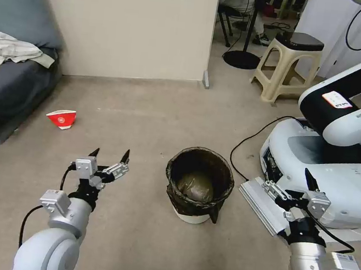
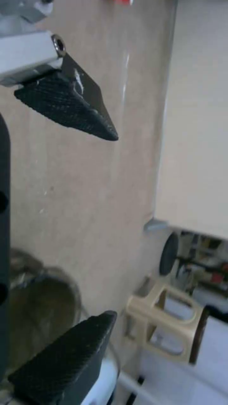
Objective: Pick up the trash can from the floor.
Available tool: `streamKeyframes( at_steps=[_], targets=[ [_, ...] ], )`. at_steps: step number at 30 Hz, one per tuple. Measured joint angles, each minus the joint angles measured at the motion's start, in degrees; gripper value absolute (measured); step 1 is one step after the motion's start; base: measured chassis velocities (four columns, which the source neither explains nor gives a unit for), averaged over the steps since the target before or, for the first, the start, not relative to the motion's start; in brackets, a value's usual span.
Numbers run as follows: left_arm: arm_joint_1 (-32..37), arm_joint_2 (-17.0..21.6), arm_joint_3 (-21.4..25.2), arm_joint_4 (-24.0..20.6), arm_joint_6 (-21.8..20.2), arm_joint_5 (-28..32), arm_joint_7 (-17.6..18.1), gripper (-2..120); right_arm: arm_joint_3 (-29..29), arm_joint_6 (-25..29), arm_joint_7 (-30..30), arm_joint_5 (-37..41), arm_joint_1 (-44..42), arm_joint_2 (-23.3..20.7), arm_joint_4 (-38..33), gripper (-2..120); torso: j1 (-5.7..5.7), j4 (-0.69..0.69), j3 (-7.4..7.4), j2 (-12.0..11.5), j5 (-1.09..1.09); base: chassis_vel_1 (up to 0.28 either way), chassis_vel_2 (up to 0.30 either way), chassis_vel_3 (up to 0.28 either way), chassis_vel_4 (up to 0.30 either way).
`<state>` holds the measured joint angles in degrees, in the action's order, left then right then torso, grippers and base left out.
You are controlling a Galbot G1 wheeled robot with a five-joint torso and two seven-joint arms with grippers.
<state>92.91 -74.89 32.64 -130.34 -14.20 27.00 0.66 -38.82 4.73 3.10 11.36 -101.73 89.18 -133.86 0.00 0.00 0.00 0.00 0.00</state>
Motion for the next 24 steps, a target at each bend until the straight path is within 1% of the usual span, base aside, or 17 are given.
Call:
streamKeyframes(
  at_steps=[3, 4, 5, 6, 8, 9, 11, 12, 14, 20, 21, 24],
  targets=[
    [-1.9, 2.2, -2.8, 0.8, -4.0, 5.0, -0.2, 100, -0.1, 0.0, -0.1, 0.0, -0.1, 0.1, -0.1, 100, 0.00, -0.01, 0.00, 0.0, 0.00, 0.000, 0.000, 0.000, 0.000],
    [-1.9, 2.2, -2.8, 0.8, -4.0, 5.0, -0.2, 100, -0.1, 0.0, -0.1, 0.0, -0.1, 0.1, -0.1, 100, 0.00, -0.01, 0.00, 0.0, 0.00, 0.000, 0.000, 0.000, 0.000],
    [-2.7, 3.0, -4.1, 0.9, -5.7, 7.2, -0.2, 100, -0.1, 0.0, -0.1, 0.0, -0.2, 0.1, -0.1, 100, 0.00, -0.01, 0.00, 0.0, 0.00, 0.000, 0.000, 0.000, 0.000],
    [-3.1, 3.6, -5.1, 1.0, -6.6, 8.2, -0.2, 100, -0.1, -0.1, -0.2, -0.1, -0.2, 0.1, -0.1, 100, 0.00, -0.01, 0.00, 0.0, 0.00, 0.000, 0.000, 0.000, 0.000],
    [-4.4, 5.0, -7.5, 1.7, -7.7, 9.3, 0.0, 100, -0.1, -0.3, -0.2, -0.1, 0.1, -0.1, -0.1, 100, 0.00, 0.01, 0.00, 0.0, 0.00, 0.000, 0.000, 0.000, 0.000],
    [-4.4, 5.0, -7.5, 1.7, -7.7, 9.3, 0.0, 100, -0.1, -0.3, -0.2, -0.1, 0.1, -0.1, -0.1, 100, 0.00, 0.01, 0.00, 0.0, 0.00, 0.000, 0.000, 0.000, 0.000],
    [-6.5, 6.3, -10.0, 2.8, -8.9, 10.1, 0.8, 100, -0.1, -0.5, -0.2, -0.1, 0.0, -0.2, -0.2, 100, 0.00, 0.00, 0.00, 0.0, -0.01, 0.000, 0.000, 0.000, 0.000],
    [-6.5, 6.3, -10.0, 2.8, -8.9, 10.1, 0.8, 100, -0.1, -0.5, -0.2, -0.1, 0.0, -0.2, -0.2, 100, 0.00, 0.00, 0.00, 0.0, -0.01, 0.000, 0.000, 0.000, 0.000],
    [-8.9, 7.3, -12.3, 3.7, -10.3, 12.1, 2.5, 100, -0.3, -0.5, -0.4, -0.2, -0.2, -0.2, -0.3, 100, 0.00, -0.01, 0.00, 0.0, 0.00, 0.000, 0.000, 0.000, 0.000],
    [-13.4, 7.7, -15.7, 5.9, -12.7, 15.0, 5.4, 100, -0.7, -0.5, -0.7, -0.3, -0.6, 0.0, -0.7, 100, 0.00, -0.01, 0.00, 0.0, 0.00, 0.000, 0.000, 0.000, 0.000],
    [-13.4, 7.7, -15.7, 5.9, -12.7, 15.0, 5.4, 100, -0.7, -0.5, -0.7, -0.3, -0.6, 0.0, -0.7, 100, 0.00, -0.01, 0.00, 0.0, 0.00, 0.000, 0.000, 0.000, 0.000],
    [-16.0, 7.3, -17.1, 7.1, -14.7, 17.0, 7.0, 100, -0.8, -0.7, -1.0, -0.4, -0.8, 0.0, -0.8, 100, 0.00, -0.01, 0.00, 0.0, 0.00, 0.000, 0.000, 0.000, 0.000]
  ],
)
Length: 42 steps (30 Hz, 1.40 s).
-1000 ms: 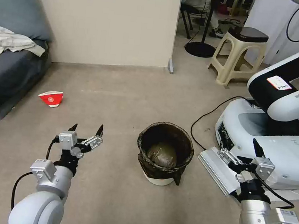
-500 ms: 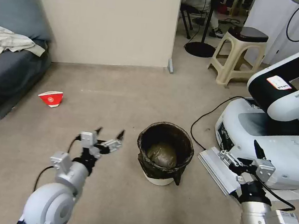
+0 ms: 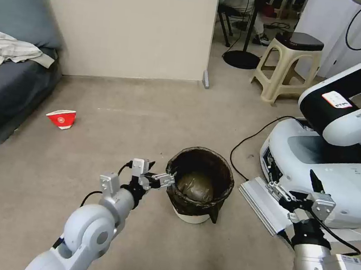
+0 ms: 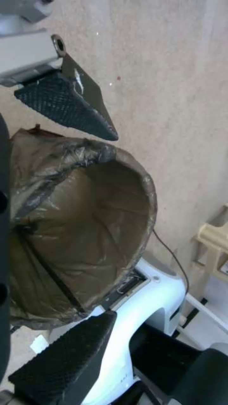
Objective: Pick up the trash can from the floor.
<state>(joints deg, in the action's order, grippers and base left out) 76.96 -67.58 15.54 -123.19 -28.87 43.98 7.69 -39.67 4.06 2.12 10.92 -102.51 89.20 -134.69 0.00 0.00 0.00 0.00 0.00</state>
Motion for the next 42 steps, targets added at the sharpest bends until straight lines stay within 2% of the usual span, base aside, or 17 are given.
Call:
streamKeyframes(
  at_steps=[6, 9, 14, 31, 37, 42],
  targets=[
    [-2.9, -0.7, -1.2, 1.8, -1.4, 0.0, 2.6, 100, -0.1, -0.2, -0.2, 0.0, 0.0, -0.1, 0.0, 100, 0.00, 0.01, 0.00, 0.0, 0.00, 0.000, 0.000, 0.000, 0.000],
    [-5.7, -1.2, -2.4, 4.1, -3.0, -0.1, 5.3, 100, -0.1, -0.3, -0.3, -0.1, 0.2, -0.2, 0.3, 100, 0.00, 0.00, 0.00, 0.0, 0.00, 0.000, 0.000, 0.000, 0.000],
    [-8.6, -1.7, -4.1, 7.0, -3.8, -1.8, 7.6, 100, -0.2, -0.6, -0.5, 0.0, 0.4, -0.5, 0.6, 100, 0.00, 0.00, 0.00, 0.0, 0.00, 0.000, 0.000, 0.000, 0.000],
    [-15.4, -2.4, -11.5, 14.7, -6.7, -3.5, 13.1, 100, -0.7, -1.2, -1.1, 0.2, 1.1, -0.8, 1.6, 100, 0.00, 0.01, 0.00, 0.0, 0.00, 0.000, 0.000, 0.000, 0.000],
    [-16.7, -2.5, -12.8, 15.9, -7.4, -3.5, 14.4, 100, -0.8, -1.2, -1.1, 0.3, 1.1, -0.8, 1.7, 100, 0.00, 0.01, 0.00, 0.0, 0.00, 0.000, 0.000, 0.000, 0.000],
    [-19.5, -2.6, -15.7, 18.0, -8.0, -2.5, 17.4, 100, -0.9, -1.3, -1.3, 0.3, 1.5, -1.1, 2.1, 100, 0.00, 0.00, 0.01, 0.0, 0.00, 0.000, 0.000, 0.000, 0.000]
  ],
)
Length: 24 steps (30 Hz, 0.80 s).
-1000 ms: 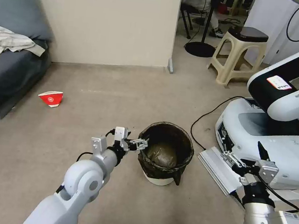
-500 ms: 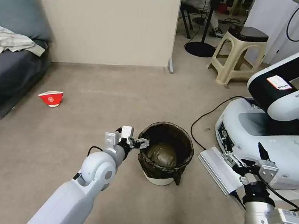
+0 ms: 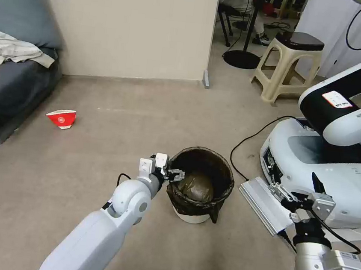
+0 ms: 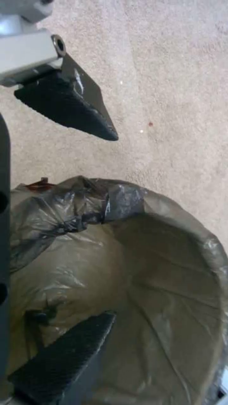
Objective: Pick up the trash can from the floor.
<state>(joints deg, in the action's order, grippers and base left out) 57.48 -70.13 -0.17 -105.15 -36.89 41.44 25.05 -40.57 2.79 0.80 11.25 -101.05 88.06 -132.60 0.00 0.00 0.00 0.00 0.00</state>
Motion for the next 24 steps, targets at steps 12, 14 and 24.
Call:
streamKeyframes(
  at_steps=[12, 14, 24],
  targets=[
    [-3.8, -0.4, -3.1, 3.6, -1.4, 3.8, 3.8, 100, -0.3, -0.2, -0.4, 0.3, 0.5, -0.5, 0.6, 100, 0.00, 0.00, 0.00, 0.0, 0.00, 0.000, 0.000, 0.000, 0.000],
    [-4.4, -0.4, -3.6, 4.2, -1.5, 4.7, 4.5, 100, -0.3, -0.2, -0.5, 0.4, 0.7, -0.5, 0.8, 100, 0.00, 0.00, 0.00, 0.0, 0.01, 0.000, 0.000, 0.000, 0.000],
    [-7.7, -0.6, -5.9, 7.8, -2.2, 6.6, 6.1, 100, -0.4, -0.4, -0.7, 0.5, 1.3, -0.6, 1.8, 100, 0.00, 0.00, 0.00, 0.0, 0.00, 0.000, 0.000, 0.000, 0.000]
  ],
)
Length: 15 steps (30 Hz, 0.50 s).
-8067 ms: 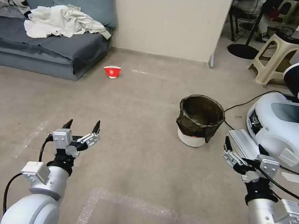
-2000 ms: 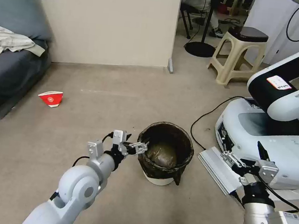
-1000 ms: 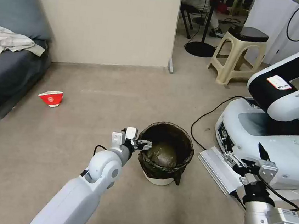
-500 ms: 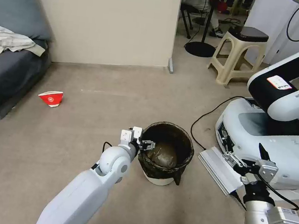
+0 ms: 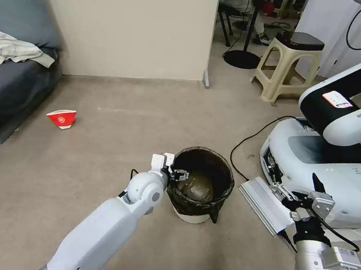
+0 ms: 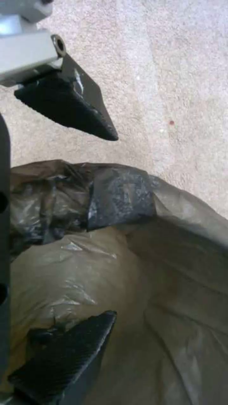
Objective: Pick up the trash can from the floor.
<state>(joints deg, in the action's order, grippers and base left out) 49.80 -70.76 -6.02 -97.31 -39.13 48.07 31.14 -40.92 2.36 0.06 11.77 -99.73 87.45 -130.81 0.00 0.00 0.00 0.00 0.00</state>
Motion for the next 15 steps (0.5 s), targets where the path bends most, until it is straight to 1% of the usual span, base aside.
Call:
streamKeyframes(
  at_steps=[10, 13, 15],
  targets=[
    [-1.5, 0.4, -0.8, 1.6, -0.2, 0.9, 0.1, 100, 0.0, -0.8, -0.1, 0.2, 0.3, 0.0, 0.1, 100, 0.00, 0.00, 0.00, 0.0, 0.00, 0.000, 0.000, 0.000, 0.000],
    [-1.6, 0.5, -0.8, 1.8, -0.4, 0.9, 0.1, 95, 0.0, -0.8, -0.1, 0.2, 0.2, 0.1, 0.1, 100, 0.00, 0.01, 0.00, 0.0, 0.00, 0.000, 0.000, 0.000, 0.000],
    [-1.5, 0.6, -0.7, 1.8, -0.6, 0.9, 0.2, 84, 0.1, -0.8, -0.1, 0.2, 0.2, 0.2, 0.1, 100, -0.01, 0.00, 0.00, 0.0, -0.01, 0.000, 0.000, 0.000, 0.000]
  ],
)
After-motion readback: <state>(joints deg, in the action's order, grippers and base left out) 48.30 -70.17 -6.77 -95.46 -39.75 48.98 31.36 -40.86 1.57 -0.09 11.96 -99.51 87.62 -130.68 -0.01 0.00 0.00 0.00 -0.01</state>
